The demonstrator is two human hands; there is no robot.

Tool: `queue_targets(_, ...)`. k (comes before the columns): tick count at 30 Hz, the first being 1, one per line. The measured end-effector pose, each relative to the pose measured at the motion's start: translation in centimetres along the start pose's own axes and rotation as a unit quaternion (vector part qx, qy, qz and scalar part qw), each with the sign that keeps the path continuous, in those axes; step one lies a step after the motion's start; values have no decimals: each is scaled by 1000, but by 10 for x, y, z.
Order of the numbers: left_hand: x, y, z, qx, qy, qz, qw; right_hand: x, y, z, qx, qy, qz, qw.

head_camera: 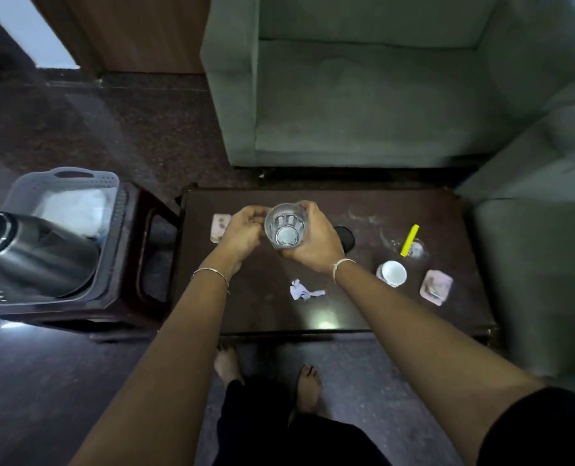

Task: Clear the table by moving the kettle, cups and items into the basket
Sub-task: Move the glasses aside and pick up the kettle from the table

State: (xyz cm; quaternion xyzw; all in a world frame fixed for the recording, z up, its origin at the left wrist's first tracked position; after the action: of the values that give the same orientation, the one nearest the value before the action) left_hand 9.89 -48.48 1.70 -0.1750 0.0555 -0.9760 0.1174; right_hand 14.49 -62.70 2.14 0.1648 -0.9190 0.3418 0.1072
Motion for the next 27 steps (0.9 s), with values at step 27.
queue_targets(27, -24, 253, -164, -85, -84, -162, 980, -3, -19, 301, -74, 198, 53, 976)
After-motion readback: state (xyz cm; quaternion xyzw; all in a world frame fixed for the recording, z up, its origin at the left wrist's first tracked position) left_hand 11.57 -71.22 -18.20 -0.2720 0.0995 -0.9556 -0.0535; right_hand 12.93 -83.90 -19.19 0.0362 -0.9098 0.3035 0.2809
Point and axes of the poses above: each hand's wrist, its own x-axis away from the middle knuckle, its own y-axis out of the palm, z = x × y, the point moved 10 cm from there along -x, towards the middle knuckle, and after that the axes turned 11 degrees about y, right-handed, at the moved point
